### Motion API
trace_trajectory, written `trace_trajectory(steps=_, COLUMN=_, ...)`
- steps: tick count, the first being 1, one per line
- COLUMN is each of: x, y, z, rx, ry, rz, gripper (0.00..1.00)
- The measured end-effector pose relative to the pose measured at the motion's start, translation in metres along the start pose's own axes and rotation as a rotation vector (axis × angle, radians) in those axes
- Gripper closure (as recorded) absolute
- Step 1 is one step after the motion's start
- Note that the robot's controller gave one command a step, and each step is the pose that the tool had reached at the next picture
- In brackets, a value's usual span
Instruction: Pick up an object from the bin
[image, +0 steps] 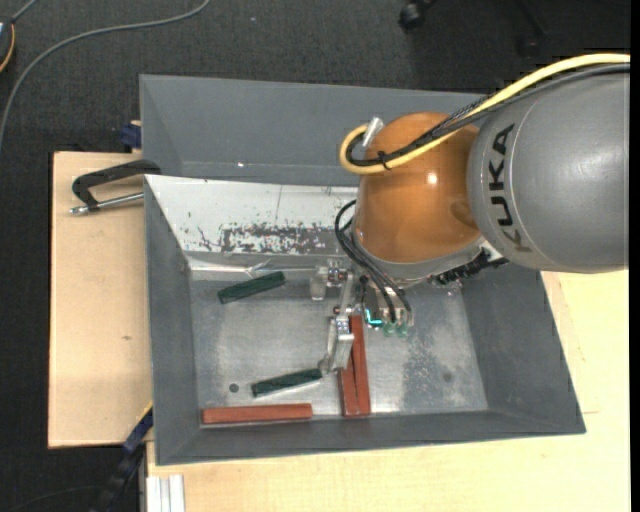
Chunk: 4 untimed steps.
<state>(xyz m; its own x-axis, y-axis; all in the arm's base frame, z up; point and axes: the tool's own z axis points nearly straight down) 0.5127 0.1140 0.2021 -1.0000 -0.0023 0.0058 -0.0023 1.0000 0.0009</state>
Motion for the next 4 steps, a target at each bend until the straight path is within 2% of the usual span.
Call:
trace_trajectory(steps=1, x=0.002, y=-0.011, z=0.091, rx=0.001, ry=-0.001, rz=-0.144, gripper=0.00)
trace_trajectory(steps=2, x=0.007, y=0.012, z=0.134, rx=0.001, ry=-0.002, rz=-0.133, gripper=0.00)
trace_trajectory(steps=3, x=0.006, y=0.011, z=0.132, rx=0.000, ry=-0.006, rz=-0.130, gripper=1.00)
trace_trajectory(steps=4, x=-0.013, y=0.049, z=-0.088, rx=-0.001, ry=-0.021, rz=-0.382, gripper=1.00)
